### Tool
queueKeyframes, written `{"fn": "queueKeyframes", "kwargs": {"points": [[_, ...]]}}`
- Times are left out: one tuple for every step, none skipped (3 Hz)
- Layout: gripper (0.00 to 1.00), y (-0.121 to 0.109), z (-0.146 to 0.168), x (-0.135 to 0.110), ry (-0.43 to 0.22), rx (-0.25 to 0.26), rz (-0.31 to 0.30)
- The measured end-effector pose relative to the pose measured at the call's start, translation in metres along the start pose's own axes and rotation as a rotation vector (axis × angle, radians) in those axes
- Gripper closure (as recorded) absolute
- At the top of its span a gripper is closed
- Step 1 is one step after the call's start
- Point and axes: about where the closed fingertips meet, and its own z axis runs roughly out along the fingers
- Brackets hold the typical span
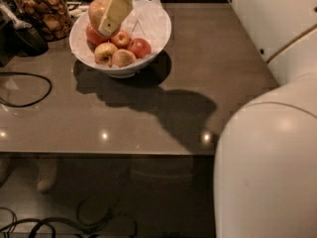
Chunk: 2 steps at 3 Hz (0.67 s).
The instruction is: Pick apple from white bowl
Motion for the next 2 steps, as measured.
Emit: {"fn": "queueKeyframes", "kwargs": {"points": [[1.00, 0.037, -0.028, -0.026, -0.045, 0.021, -0.047], [1.00, 0.065, -0.053, -0.045, -0.088, 0.049, -0.099]]}}
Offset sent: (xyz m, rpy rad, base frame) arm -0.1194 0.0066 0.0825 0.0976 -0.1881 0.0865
